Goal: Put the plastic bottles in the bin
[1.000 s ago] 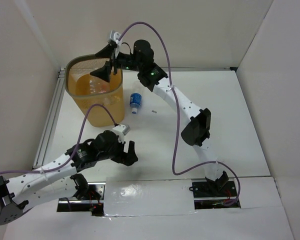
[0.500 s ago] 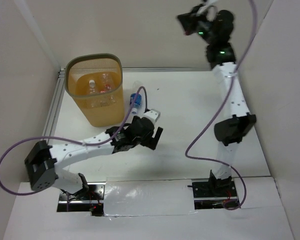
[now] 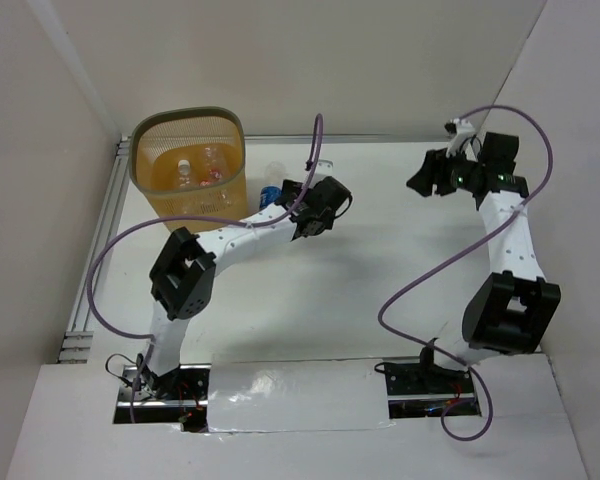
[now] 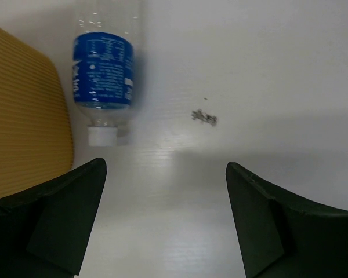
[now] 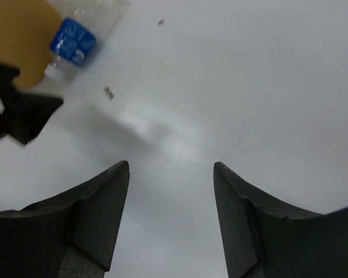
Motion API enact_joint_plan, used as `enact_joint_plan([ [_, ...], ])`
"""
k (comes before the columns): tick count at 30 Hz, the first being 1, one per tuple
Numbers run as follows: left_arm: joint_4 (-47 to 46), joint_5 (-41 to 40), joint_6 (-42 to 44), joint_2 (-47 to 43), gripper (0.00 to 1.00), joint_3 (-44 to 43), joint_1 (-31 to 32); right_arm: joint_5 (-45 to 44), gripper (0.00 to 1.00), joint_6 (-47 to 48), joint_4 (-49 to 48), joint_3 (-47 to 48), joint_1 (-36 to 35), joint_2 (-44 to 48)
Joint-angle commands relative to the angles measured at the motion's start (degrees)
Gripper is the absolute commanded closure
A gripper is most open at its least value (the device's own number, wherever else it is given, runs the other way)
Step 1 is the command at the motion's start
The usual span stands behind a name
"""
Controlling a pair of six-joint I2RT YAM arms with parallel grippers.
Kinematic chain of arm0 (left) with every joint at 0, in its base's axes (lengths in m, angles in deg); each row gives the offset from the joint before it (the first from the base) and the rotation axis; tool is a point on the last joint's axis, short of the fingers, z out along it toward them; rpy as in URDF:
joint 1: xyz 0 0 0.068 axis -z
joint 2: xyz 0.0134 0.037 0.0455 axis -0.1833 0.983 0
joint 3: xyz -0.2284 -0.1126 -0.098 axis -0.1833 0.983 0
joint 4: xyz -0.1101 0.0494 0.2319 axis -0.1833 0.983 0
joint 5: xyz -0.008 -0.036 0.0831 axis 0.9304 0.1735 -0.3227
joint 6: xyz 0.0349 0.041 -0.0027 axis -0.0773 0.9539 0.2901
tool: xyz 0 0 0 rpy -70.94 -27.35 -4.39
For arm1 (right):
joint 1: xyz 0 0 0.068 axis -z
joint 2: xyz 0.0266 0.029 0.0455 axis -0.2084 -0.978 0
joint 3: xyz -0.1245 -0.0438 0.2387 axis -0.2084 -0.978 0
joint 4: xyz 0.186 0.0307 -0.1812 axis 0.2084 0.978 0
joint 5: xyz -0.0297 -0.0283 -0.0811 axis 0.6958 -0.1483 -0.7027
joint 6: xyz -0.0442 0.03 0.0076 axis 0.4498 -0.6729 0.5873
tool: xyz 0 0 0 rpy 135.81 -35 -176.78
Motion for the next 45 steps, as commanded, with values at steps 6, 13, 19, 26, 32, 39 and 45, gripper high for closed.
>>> enact_joint_plan([
  [6,4.1,-11.8,3.3,8.5,0.02,-8.9,-6.2,7.6,0.3,9.7,4.9,-12.6,4.4,14.4],
  [13,-4.2,-12.7,11.8,12.3,0.0,-8.6,-10.1,10.3,0.21,12.5,8.2,-16.5,7.0,17.8],
  [19,-8.8,-11.4,15.7,16.6,0.0,-7.9,-11.6,10.9,0.19,12.5,8.8,-17.6,7.0,19.9],
  [26,-9.4,-6.5,13.2,19.2,0.0,-7.9,-14.2,10.9,0.15,11.4,9.4,-19.2,7.0,21.9],
  [32,-10.5,-3.1,13.2,19.2,0.18,-7.4,-14.2,10.9,0.15,10.7,8.8,-20.8,7.0,23.6],
  [39,-11.0,1.2,12.1,17.3,0.6,-5.2,-12.2,11.9,0.15,10.9,9.4,-22.0,7.0,24.7],
  [45,-20.3,4.0,18.0,8.5,0.63,-2.0,-3.7,10.9,0.39,13.8,9.9,-24.6,7.0,25.2],
])
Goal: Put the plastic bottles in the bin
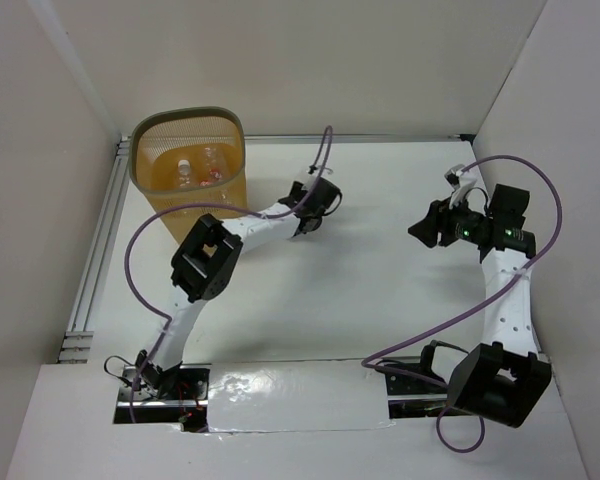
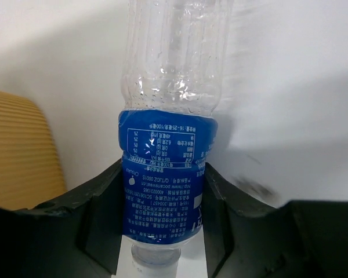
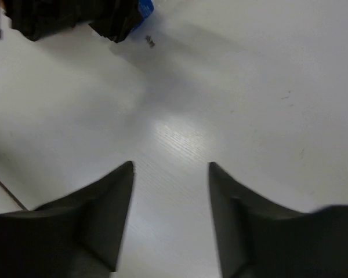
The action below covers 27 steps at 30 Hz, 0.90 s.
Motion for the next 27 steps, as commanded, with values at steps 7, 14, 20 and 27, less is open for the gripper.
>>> enact_joint_plan([
  [7,-5.2,11.6,0.3,-21.9,0.64,-4.1,7.2,1.1,0.71,5.9,4.0,-1.1,0.3,0.8],
  [14,-5.2,17.6,-5.4,-41.1,0.65,0.7,-0.2,1.1,0.7,6.4,2.7,-3.5,0.3,3.3],
  [20,-3.1,20.2,-6.9,-49.0,0.65,6.7,-11.5,1.1,0.56,6.4,1.6,-4.8,-0.9,3.3],
  [27,-0.9,15.6,-5.8,-51.7,0.65,15.6,-18.4,0.5,0.48,6.9,2.1,-3.7,-2.0,3.3],
])
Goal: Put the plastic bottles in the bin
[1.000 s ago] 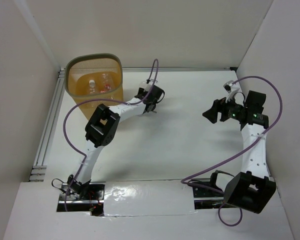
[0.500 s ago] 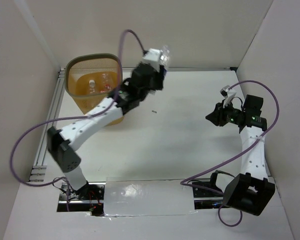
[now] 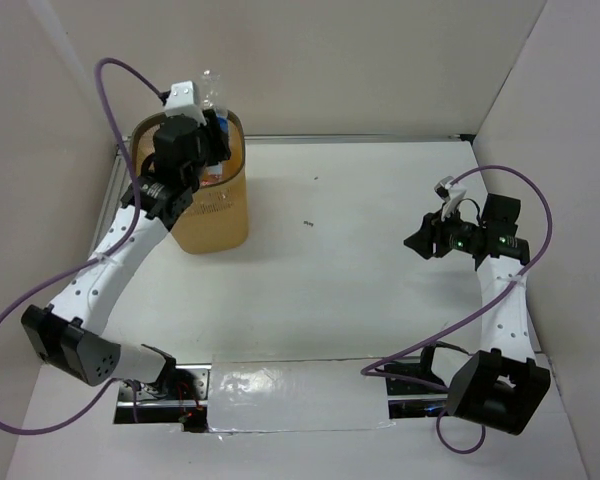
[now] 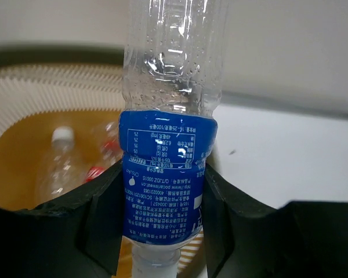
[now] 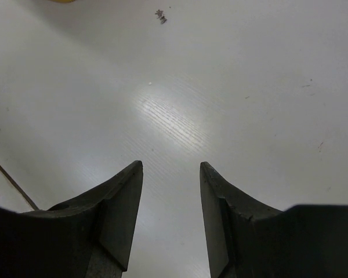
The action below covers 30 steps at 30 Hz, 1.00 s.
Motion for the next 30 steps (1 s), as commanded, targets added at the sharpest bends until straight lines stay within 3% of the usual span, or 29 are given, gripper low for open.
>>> enact_joint_plan([
  [1,1.3,-3.2,0.4,1.0,0.64,2.9,-2.7,0.5,0.48,0.9,-0.4,1.0,-0.6,1.1],
  [5,1.8,-5.1,0.4,2.9,0.58,3.7,-6.1,0.5,0.46,2.3,0.6,1.0,-0.6,1.6],
  [7,1.8,-5.1,0.4,3.4,0.41,2.1,-6.6,0.5,0.38,2.9,1.3,1.0,-0.6,1.6],
  [9,2.5,-5.1,0.4,3.9,0.19,0.8,-6.6,0.5,0.01,3.7,2.1,1.6,-0.6,2.1],
  [10,2.5,-5.1,0.4,3.9,0.01,0.3,-6.6,0.0,0.01,3.7,2.1,1.6,-0.6,2.1],
  [18,1.6,-2.3,7.9,-2.6,0.01,-5.3,2.7,-4.4,0.01,2.4,1.0,1.0,-0.6,3.2],
  [19,0.9,-0.1,8.7,-3.8,0.01,-6.1,3.8,-5.1,0.01,1.5,1.0,1.0,-0.6,2.6],
  [21,0.0,12.2,10.5,-7.7,0.01,-5.2,5.7,-6.6,0.01,-1.9,0.4,1.0,-0.6,2.6],
  [25,-3.7,28.6,10.5,-13.2,0.01,2.5,11.5,-14.3,0.01,-8.9,-2.0,1.6,-0.6,2.6],
  [30,-4.9,32.5,7.2,-18.7,0.01,18.1,15.2,-21.6,0.01,-13.1,-5.3,2.2,-0.6,5.0],
])
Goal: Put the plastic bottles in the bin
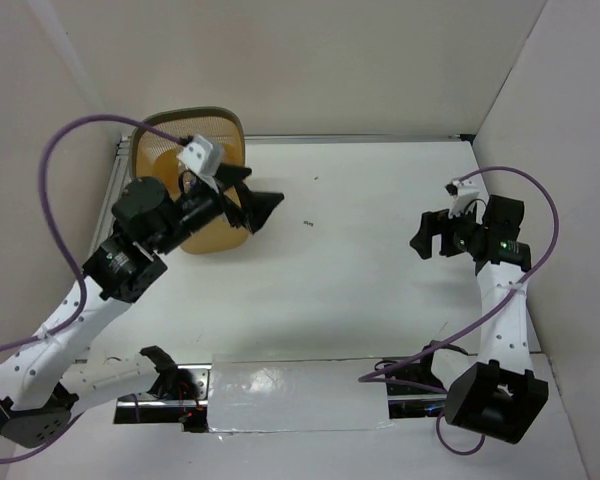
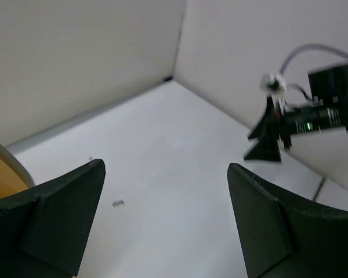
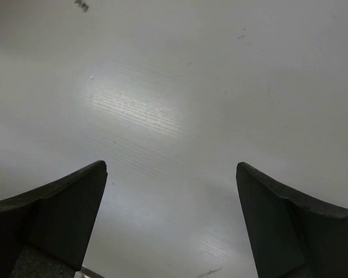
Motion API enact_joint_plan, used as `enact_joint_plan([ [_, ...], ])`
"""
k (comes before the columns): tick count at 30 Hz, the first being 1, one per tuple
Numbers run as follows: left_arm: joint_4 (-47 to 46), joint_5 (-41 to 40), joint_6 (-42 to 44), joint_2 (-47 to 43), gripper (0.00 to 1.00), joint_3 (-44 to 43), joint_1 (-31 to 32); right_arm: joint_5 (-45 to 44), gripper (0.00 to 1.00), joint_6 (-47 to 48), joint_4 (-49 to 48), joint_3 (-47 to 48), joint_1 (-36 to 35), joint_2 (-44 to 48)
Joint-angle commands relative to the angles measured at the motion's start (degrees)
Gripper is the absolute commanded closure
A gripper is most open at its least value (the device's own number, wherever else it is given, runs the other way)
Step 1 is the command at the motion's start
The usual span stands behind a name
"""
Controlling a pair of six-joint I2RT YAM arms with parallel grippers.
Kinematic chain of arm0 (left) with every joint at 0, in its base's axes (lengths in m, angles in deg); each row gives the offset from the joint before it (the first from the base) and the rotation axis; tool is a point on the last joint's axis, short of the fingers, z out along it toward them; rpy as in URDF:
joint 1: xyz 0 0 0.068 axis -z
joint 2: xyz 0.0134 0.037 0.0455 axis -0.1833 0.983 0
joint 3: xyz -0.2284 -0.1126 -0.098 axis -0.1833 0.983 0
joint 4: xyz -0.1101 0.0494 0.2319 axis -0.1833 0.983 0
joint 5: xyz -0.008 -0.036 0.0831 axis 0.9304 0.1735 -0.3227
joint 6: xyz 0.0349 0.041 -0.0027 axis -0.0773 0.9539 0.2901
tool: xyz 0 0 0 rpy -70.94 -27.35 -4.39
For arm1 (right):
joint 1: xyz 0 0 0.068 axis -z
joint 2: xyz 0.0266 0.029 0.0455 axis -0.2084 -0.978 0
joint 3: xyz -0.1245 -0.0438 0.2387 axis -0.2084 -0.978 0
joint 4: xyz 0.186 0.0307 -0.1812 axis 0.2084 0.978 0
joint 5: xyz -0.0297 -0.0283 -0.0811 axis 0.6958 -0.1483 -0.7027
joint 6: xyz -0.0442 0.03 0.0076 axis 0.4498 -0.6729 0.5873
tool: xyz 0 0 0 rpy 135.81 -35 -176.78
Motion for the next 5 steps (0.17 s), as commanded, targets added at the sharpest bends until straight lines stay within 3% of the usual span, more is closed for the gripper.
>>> enact_joint_plan([
  [1,-2.2,6.6,-1.9,-1.5,0.01,11.2,1.6,-6.8,0.01,-4.5,-4.5,2.1,-0.3,3.4],
  [5,-2.8,4.5,-4.6,-8.1,0.01,21.3,2.2,-8.6,0.01,-5.2,-7.3,0.8,-0.3,7.5],
])
